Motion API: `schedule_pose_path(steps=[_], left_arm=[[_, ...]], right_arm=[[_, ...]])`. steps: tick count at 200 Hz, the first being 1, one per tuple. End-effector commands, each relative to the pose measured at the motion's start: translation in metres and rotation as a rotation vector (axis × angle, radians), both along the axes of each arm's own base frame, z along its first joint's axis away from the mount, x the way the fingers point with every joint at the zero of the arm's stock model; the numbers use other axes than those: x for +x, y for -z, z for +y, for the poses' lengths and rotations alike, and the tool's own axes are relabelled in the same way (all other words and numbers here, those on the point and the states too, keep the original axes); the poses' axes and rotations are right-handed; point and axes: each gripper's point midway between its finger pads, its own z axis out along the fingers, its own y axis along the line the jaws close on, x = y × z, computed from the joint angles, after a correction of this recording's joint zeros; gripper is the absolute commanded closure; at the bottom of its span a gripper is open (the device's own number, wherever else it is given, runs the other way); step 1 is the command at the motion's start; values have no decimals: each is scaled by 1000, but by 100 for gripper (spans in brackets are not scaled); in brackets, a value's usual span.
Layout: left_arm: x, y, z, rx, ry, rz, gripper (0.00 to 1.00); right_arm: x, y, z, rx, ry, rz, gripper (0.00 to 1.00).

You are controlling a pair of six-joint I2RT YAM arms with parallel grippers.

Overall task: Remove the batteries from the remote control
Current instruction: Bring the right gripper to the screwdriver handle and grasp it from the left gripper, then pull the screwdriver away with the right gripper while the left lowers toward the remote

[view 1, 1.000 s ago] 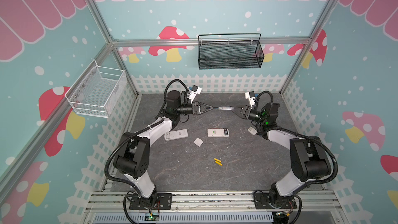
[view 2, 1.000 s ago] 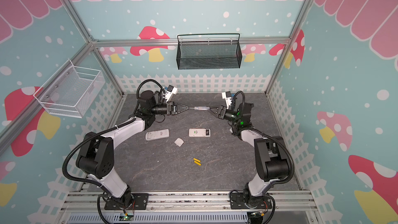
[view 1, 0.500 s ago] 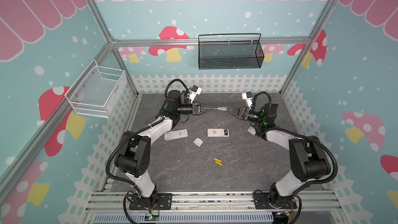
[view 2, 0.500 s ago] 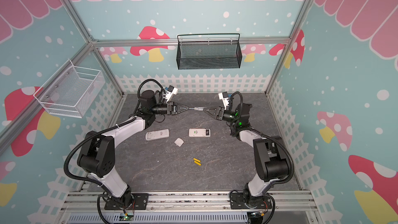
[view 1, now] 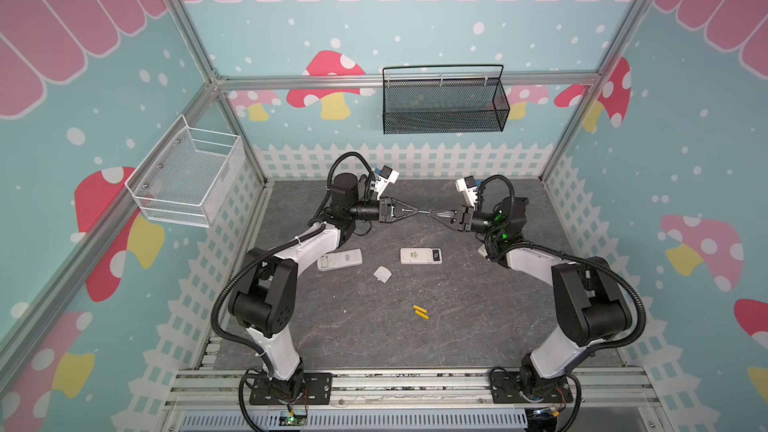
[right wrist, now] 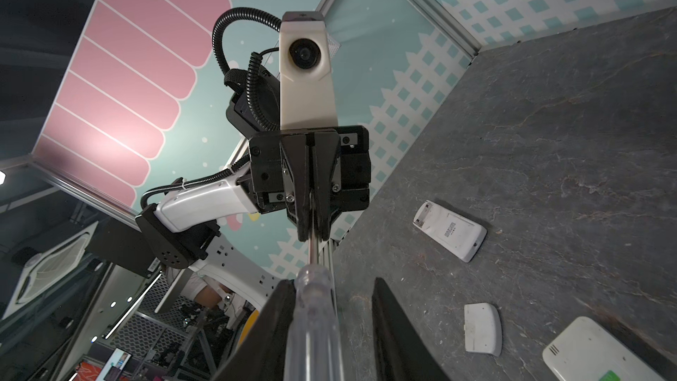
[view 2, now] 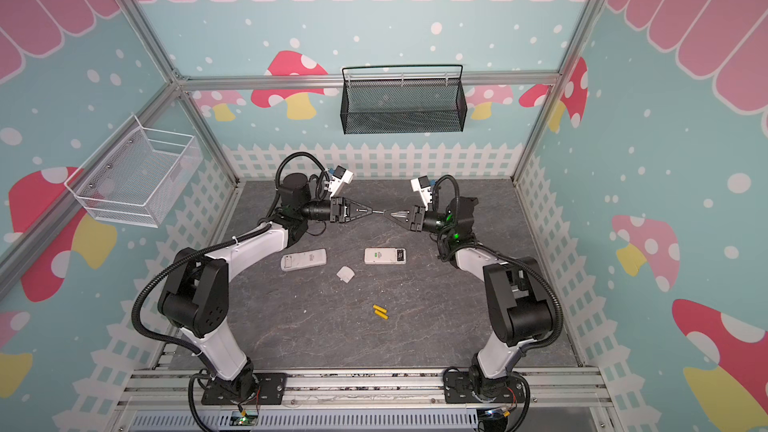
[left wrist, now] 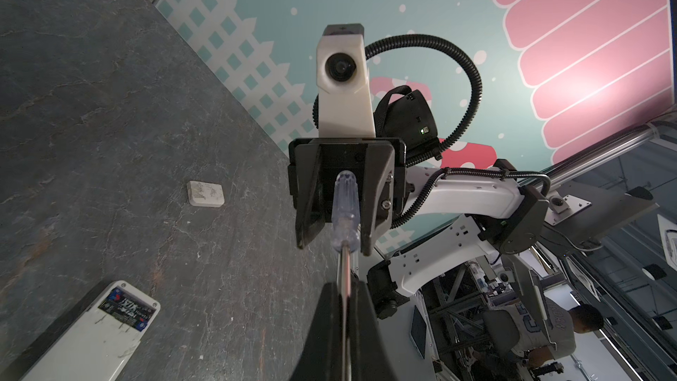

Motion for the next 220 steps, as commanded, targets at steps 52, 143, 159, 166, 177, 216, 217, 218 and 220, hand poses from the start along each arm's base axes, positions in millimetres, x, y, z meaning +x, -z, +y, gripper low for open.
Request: schedule_pose_path(steps=[52, 143, 159, 166, 177, 216, 217, 218, 220], left_arm=[[0, 5, 0, 22, 20, 1, 100], [15, -6, 18, 70, -24, -26, 63], [30, 2, 37, 182, -96, -53, 58], [36, 5, 44, 246, -126, -83, 53], [44, 11, 52, 343, -163, -139, 46], [45, 34, 47, 517, -96, -357, 29], [45, 35, 46, 520, -92, -361, 29], [45, 36, 46, 525, -89, -368, 29], [44, 38, 45, 534, -80, -375, 29]], right_arm=[[3, -3, 4, 12, -10, -25, 72], [3, 7, -34, -15, 92, -37, 100], [-2, 14, -48, -70, 116, -65, 100], [-3, 18, -53, -100, 128, -78, 100], [-4, 25, -59, -151, 144, -90, 100], [-15, 41, -69, -359, 173, -245, 100], [-15, 41, -69, -364, 174, -245, 100], [-16, 42, -69, -368, 175, -246, 100], [-17, 43, -70, -376, 175, -253, 100]])
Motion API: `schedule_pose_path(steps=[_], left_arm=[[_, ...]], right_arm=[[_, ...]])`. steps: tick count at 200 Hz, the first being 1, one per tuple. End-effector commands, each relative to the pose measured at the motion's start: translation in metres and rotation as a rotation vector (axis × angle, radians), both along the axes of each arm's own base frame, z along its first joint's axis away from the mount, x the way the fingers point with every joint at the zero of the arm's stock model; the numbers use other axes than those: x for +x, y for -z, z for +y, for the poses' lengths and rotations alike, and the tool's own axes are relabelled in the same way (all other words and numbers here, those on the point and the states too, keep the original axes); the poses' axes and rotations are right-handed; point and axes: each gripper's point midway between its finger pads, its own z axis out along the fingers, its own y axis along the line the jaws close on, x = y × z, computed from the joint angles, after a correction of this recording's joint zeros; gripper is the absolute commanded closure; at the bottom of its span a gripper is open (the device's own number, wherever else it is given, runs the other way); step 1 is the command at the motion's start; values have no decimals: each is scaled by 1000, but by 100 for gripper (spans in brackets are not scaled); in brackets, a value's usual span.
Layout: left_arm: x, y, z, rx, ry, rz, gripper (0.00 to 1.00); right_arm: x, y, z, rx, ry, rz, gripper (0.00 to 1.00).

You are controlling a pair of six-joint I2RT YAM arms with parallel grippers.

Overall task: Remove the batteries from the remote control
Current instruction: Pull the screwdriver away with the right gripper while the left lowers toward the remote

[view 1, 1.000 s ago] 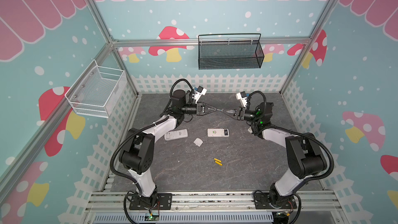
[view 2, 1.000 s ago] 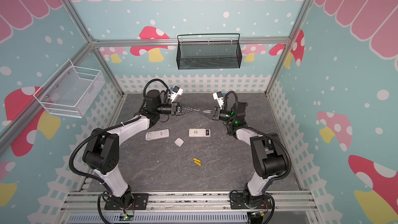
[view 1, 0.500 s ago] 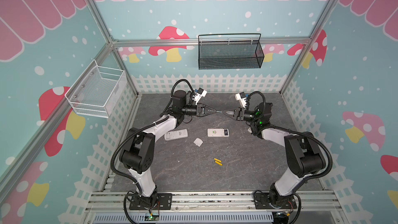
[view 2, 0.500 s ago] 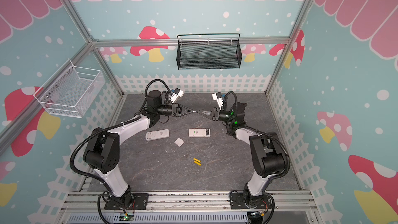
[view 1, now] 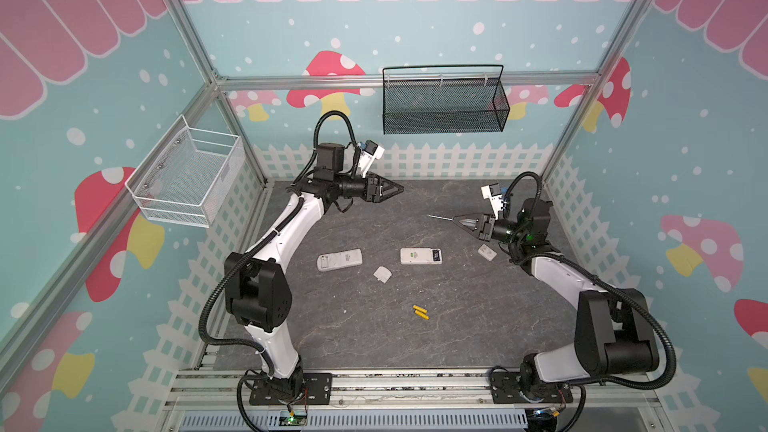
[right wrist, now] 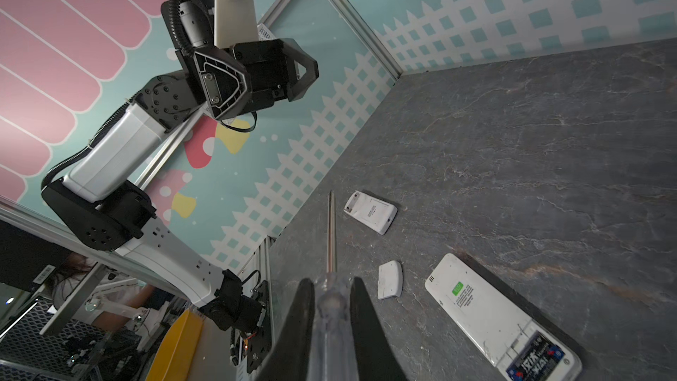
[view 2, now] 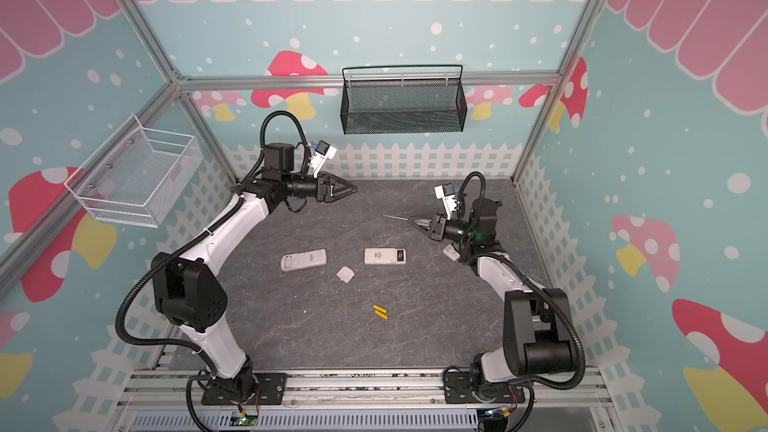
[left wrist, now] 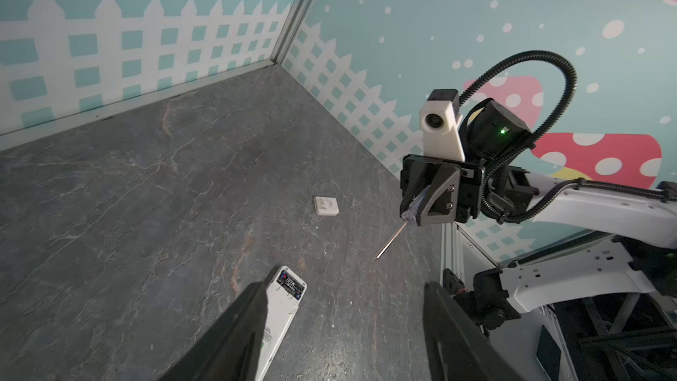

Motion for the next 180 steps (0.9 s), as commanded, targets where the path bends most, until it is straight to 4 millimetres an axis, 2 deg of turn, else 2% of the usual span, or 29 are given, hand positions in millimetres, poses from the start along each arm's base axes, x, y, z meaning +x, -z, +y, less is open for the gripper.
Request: schedule_pose_path(steps=[1, 34, 40, 89, 108, 128, 154, 180], left_arm=[[-14, 64, -5, 239, 91, -40, 28], [-34, 114, -20, 502, 281, -269, 22], [-44, 125, -31, 540, 342, -310, 21], [-68, 192, -61, 678, 562, -403, 16], [-67, 208, -76, 691, 574, -398, 14], [-60, 220, -86, 691, 580, -410, 14], [-43, 241, -92, 731, 568, -402, 13], [-43, 255, -96, 741, 597, -406, 14]], right_arm=[[-11, 21, -6, -177, 0, -90, 100], [-20, 31, -18, -335, 62, -186, 100], [-21, 34, -22, -370, 81, -201, 100], [-36, 47, -53, -604, 222, -307, 100], [-42, 52, -62, -656, 262, -318, 100], [-54, 60, -63, -679, 250, -351, 100], [-61, 67, -66, -697, 266, -358, 100], [-66, 72, -67, -709, 259, -364, 100]])
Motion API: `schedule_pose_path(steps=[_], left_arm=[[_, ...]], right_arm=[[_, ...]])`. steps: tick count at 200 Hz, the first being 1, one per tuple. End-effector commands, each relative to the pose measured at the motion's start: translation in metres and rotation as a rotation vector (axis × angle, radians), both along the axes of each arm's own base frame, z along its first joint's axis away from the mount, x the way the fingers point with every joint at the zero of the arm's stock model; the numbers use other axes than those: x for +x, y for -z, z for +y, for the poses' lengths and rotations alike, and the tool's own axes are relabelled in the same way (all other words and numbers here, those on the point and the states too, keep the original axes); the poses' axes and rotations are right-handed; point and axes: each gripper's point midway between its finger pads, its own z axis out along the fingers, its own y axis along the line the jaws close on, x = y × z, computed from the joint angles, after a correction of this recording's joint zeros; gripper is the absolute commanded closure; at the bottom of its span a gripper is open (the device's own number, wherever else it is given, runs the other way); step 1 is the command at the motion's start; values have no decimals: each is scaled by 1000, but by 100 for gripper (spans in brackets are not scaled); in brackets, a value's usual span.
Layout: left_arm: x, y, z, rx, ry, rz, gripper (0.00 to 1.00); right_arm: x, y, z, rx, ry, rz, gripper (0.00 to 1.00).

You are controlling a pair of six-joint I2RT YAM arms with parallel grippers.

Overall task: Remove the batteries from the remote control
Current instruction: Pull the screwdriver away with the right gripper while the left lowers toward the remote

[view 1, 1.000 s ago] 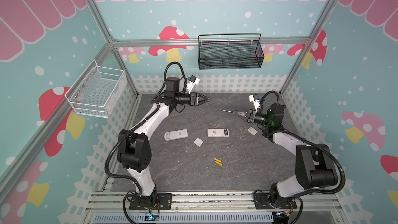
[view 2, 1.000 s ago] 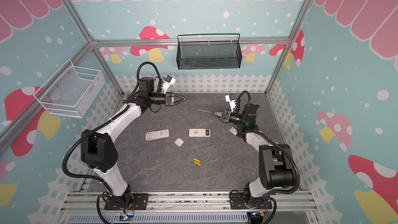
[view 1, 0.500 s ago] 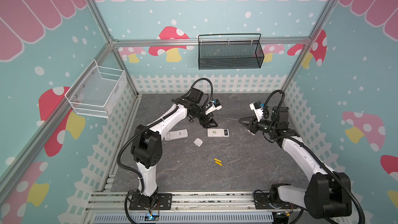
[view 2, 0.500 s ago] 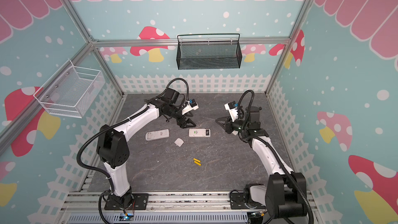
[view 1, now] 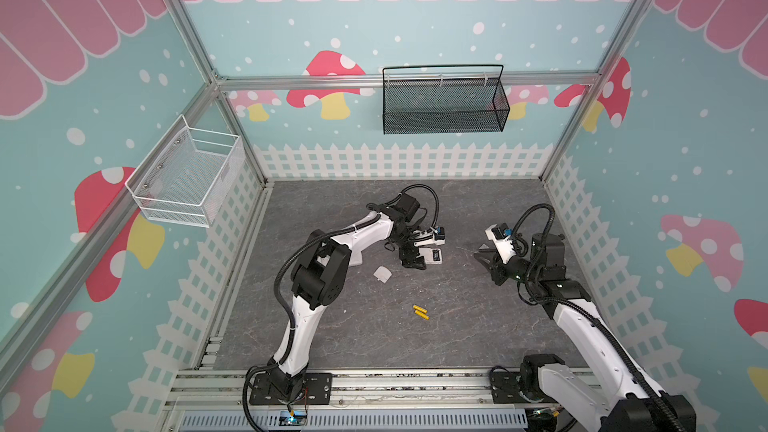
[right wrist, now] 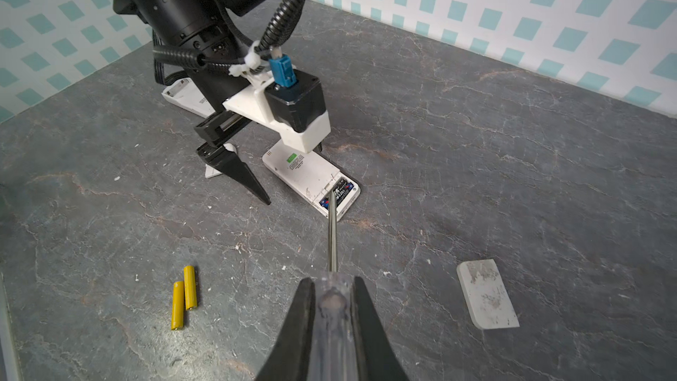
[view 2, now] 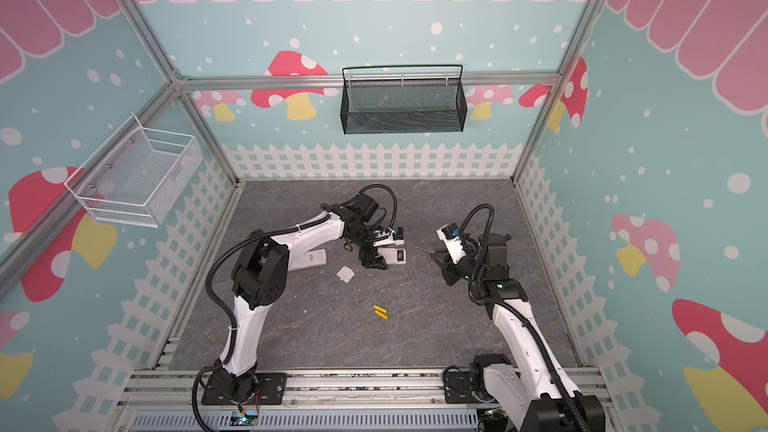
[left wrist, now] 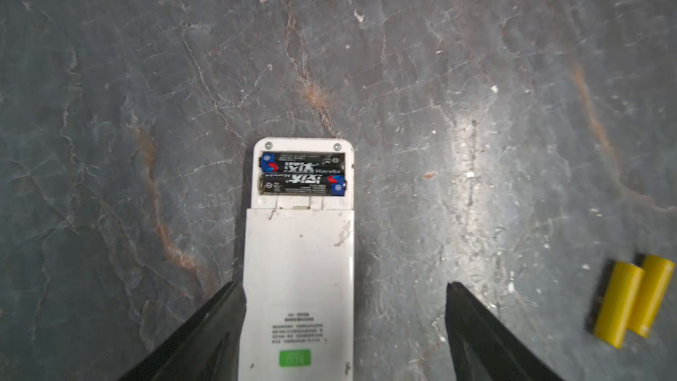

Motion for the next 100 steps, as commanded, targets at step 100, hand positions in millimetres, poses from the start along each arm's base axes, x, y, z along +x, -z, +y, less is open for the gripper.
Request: schedule_pose_path(steps=[100], left_arm=[[-22, 33, 12, 128, 84, 6, 39]], right_arm=[[-4, 5, 0, -32, -24, -32, 100]])
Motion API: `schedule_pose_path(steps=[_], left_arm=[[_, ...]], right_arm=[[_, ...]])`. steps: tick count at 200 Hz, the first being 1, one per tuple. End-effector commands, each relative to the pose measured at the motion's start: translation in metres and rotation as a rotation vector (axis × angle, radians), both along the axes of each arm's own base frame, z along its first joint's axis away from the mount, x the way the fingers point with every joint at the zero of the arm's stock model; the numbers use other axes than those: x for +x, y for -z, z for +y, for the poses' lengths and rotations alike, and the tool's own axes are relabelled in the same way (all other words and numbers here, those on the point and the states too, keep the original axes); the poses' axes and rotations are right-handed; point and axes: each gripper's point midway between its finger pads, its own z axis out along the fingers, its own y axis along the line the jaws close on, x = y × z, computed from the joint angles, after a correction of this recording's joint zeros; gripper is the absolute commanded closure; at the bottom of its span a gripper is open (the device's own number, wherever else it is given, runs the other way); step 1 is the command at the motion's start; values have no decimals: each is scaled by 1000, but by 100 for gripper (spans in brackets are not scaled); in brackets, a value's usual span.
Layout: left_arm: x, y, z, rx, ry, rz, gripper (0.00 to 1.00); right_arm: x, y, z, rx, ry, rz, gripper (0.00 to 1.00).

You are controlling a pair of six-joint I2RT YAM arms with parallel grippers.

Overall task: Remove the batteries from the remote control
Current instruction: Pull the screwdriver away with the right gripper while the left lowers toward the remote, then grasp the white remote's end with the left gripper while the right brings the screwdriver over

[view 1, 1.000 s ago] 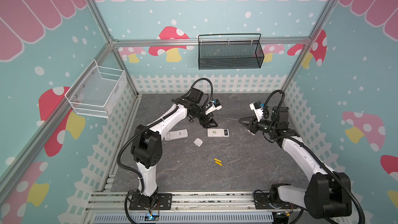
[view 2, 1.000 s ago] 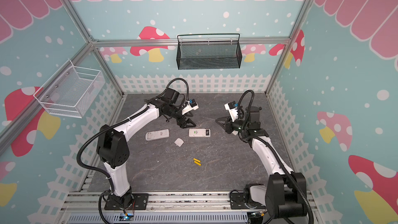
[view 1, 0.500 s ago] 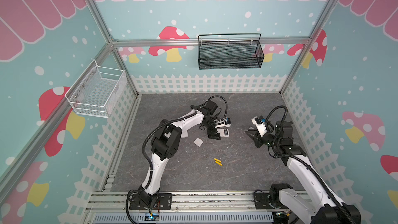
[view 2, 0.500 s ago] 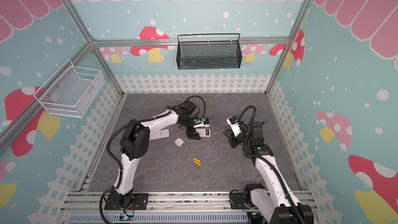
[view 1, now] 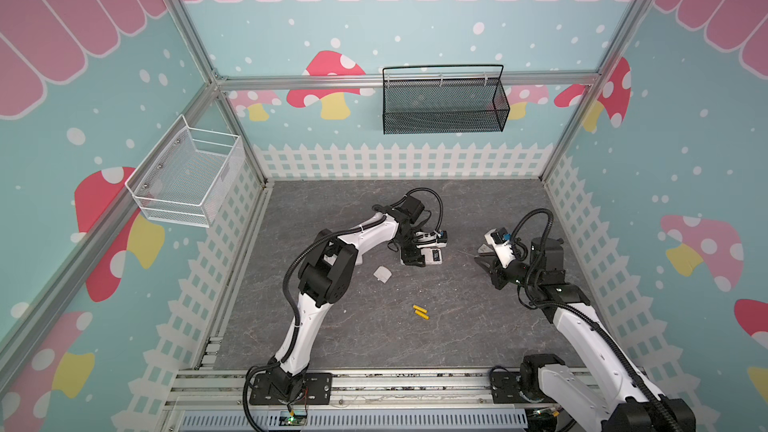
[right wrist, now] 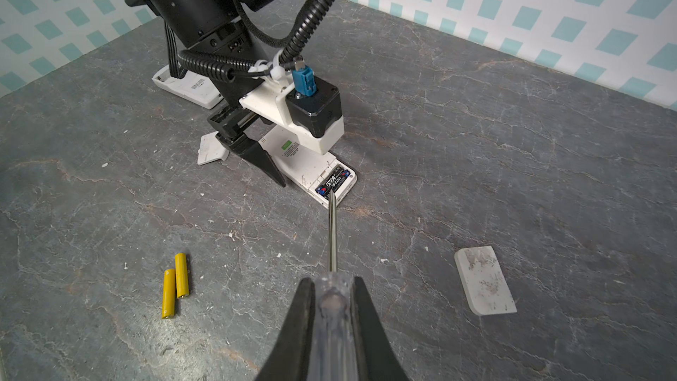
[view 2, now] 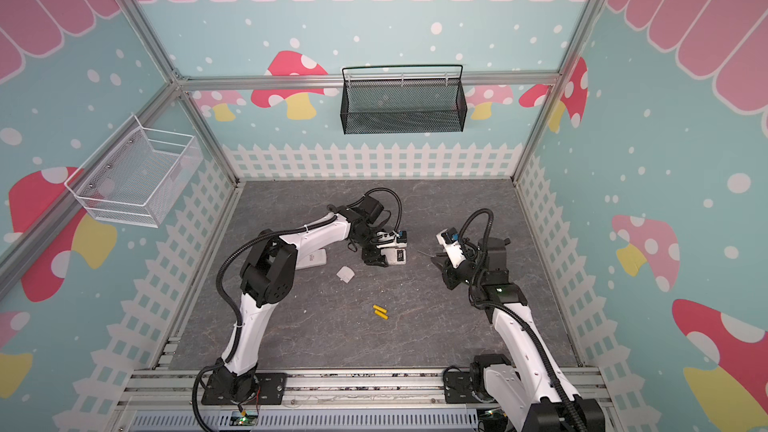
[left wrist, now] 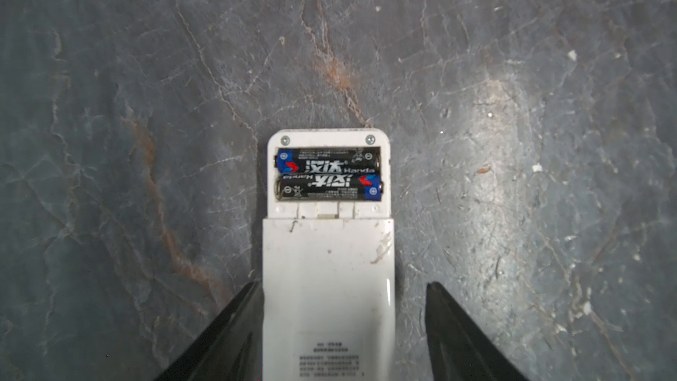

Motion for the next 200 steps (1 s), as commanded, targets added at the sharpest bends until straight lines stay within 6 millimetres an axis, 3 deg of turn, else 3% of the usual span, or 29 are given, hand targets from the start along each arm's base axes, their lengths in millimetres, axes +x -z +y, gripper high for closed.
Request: schedule_pose_path(steps=[1, 59, 125, 175, 187, 200], left_arm=[[-31, 13, 12, 55, 60, 71, 39], [-72, 1, 21, 49, 67, 134, 64], [-96, -6, 29, 60, 43, 175, 65], [-104, -6, 32, 71, 63, 186, 65], [-100, -11, 31, 62, 50, 180, 61], [-84, -25, 28, 23, -5, 176, 51]], right_arm=[[0, -5, 2, -11, -25, -36, 100], [-2, 1, -1, -60, -34, -27, 100], [-14, 7, 23, -46, -181, -96, 100], [-22, 38, 43, -169, -321, -82, 100], [-16, 38, 44, -170, -314, -73, 100], [-9, 36, 43, -164, -293, -53, 100]])
